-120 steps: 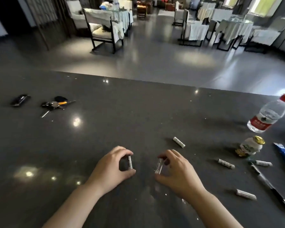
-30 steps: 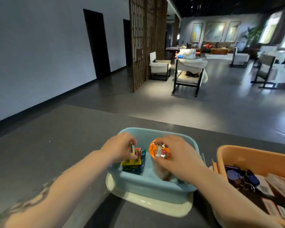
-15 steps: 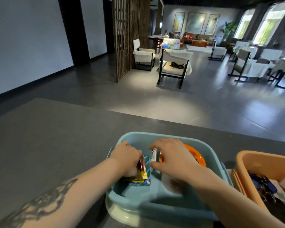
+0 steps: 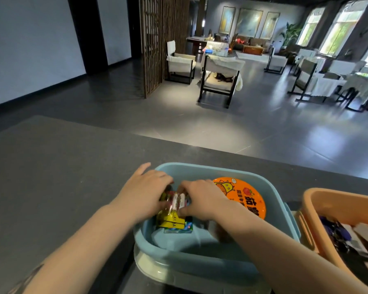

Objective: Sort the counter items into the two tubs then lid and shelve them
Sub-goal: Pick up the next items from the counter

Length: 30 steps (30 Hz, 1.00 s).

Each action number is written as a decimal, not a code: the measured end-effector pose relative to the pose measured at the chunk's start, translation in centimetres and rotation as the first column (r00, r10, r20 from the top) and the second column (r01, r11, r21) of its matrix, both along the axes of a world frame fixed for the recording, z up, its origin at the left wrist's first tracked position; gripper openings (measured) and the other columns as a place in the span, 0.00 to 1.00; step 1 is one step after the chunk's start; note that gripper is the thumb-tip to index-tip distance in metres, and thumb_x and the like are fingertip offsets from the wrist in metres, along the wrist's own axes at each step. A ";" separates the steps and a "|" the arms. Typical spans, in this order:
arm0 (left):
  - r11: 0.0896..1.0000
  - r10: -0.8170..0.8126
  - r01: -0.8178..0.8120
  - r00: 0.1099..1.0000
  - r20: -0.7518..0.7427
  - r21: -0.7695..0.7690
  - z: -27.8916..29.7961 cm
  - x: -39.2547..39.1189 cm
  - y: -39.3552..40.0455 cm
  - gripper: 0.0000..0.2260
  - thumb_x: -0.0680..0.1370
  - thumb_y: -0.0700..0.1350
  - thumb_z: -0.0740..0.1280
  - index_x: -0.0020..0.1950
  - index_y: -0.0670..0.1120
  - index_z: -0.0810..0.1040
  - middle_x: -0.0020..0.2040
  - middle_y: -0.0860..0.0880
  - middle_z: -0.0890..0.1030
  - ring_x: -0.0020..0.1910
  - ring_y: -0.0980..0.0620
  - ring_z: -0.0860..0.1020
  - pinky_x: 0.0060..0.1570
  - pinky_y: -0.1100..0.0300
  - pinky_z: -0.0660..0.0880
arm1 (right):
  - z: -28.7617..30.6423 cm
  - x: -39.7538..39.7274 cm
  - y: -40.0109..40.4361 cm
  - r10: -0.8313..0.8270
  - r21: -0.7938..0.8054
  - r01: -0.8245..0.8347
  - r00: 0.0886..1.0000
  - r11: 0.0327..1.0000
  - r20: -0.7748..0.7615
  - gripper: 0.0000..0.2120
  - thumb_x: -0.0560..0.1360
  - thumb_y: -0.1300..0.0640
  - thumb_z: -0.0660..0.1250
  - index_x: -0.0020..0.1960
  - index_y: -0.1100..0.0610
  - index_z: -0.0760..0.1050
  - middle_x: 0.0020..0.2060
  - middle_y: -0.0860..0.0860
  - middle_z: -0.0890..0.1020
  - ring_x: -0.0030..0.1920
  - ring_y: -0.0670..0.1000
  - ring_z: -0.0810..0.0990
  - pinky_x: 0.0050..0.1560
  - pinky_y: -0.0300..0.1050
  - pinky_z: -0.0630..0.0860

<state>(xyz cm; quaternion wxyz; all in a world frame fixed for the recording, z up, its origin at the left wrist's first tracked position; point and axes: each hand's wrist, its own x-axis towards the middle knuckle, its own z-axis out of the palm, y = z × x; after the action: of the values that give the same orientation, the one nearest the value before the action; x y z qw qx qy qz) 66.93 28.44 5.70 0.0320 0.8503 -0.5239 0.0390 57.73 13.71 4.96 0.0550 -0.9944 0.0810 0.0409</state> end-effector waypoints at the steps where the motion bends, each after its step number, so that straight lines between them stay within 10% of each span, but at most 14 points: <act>1: 0.998 0.010 -0.011 1.000 -0.022 -0.066 -0.2 0.0 0.7 0.18 0.74 0.57 0.65 0.62 0.56 0.72 0.61 0.58 0.74 0.65 0.57 0.69 0.71 0.56 0.47 | -0.2 0.2 0.2 -0.005 0.016 0.005 1.000 1.000 0.008 0.23 0.68 0.42 0.71 0.59 0.50 0.73 0.52 0.52 0.81 0.54 0.56 0.78 0.50 0.48 0.69; 19: 0.951 0.044 -0.085 0.989 -0.141 -0.299 -1.3 -1.4 2.1 0.10 0.75 0.52 0.64 0.56 0.55 0.76 0.57 0.59 0.76 0.59 0.58 0.72 0.60 0.61 0.64 | -0.3 0.4 1.3 0.004 -0.035 -0.002 0.998 0.999 0.055 0.25 0.72 0.42 0.68 0.65 0.50 0.69 0.58 0.52 0.79 0.58 0.56 0.76 0.52 0.49 0.72; 30: 0.946 -0.151 0.103 0.979 -0.134 -0.308 3.1 -9.9 -5.1 0.13 0.75 0.53 0.66 0.58 0.53 0.77 0.57 0.55 0.78 0.58 0.51 0.75 0.58 0.54 0.69 | 5.0 -17.3 -3.4 -0.132 -0.131 0.172 0.954 0.976 0.271 0.20 0.73 0.43 0.63 0.63 0.48 0.71 0.60 0.47 0.76 0.62 0.51 0.70 0.59 0.46 0.66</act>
<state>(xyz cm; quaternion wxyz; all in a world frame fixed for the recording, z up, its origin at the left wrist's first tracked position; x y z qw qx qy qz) 57.04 23.29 8.76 0.2039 0.8003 -0.5617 0.0493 40.38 10.27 10.00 -0.0086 -0.9831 0.1524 -0.1008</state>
